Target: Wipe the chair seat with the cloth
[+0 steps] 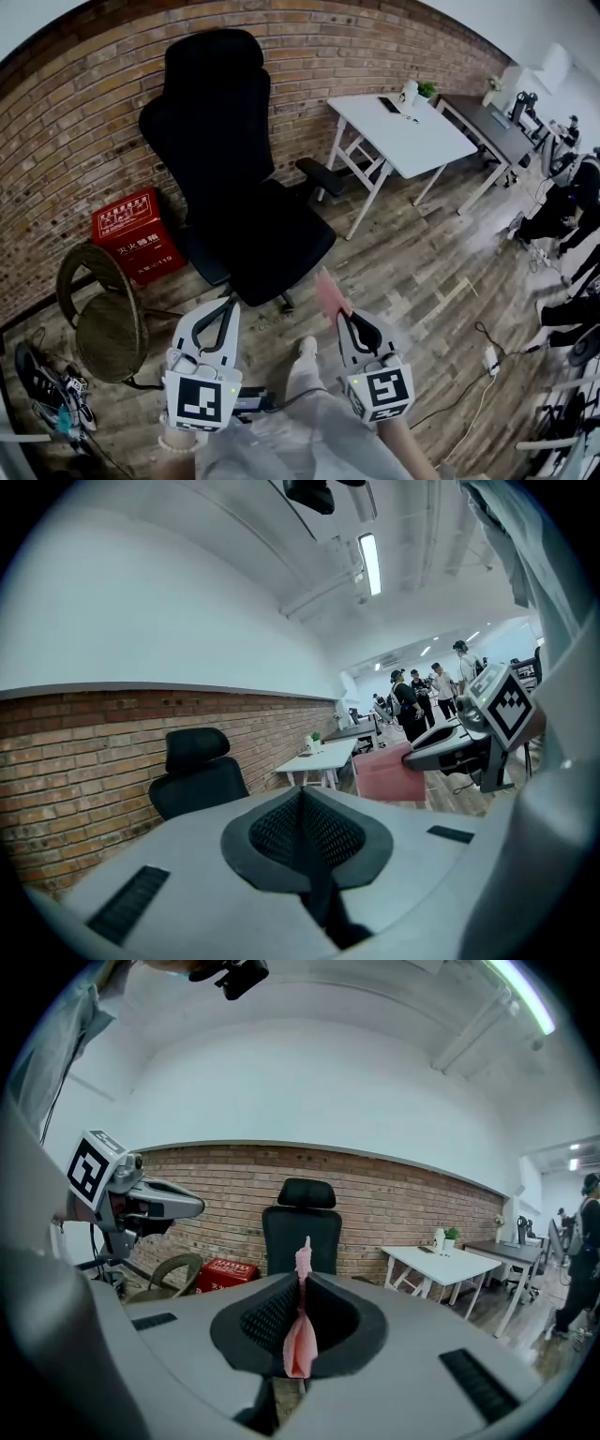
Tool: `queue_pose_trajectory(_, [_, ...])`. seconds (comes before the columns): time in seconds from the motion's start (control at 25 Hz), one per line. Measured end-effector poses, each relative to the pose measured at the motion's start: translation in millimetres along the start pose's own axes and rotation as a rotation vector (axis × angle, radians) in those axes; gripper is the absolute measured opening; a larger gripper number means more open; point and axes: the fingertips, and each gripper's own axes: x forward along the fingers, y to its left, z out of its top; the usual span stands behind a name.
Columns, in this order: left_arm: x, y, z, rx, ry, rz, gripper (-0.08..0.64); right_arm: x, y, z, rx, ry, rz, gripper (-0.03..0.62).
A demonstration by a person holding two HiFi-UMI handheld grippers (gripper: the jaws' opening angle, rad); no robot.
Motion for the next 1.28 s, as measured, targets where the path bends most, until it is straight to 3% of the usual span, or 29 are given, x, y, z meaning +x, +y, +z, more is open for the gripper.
queue_pose_trajectory(0.84, [236.6,28.8,20.7,-0.051,0.069,0.125,0.018,173.2,-193.6,6.2,-0.034,0.058,0.155,0.05])
queue_pose_trajectory(1.0, [261.2,29.6,16.0,-0.068,0.102,0.154,0.018,193.0,-213.3,1.1,-0.029,0.08,0.184,0.049])
queue_pose_trajectory(1.28, [295.2,45.2,9.2,-0.02,0.135,0.176,0.018,224.2,-224.4,-22.3,-0.013,0.114,0.233,0.049])
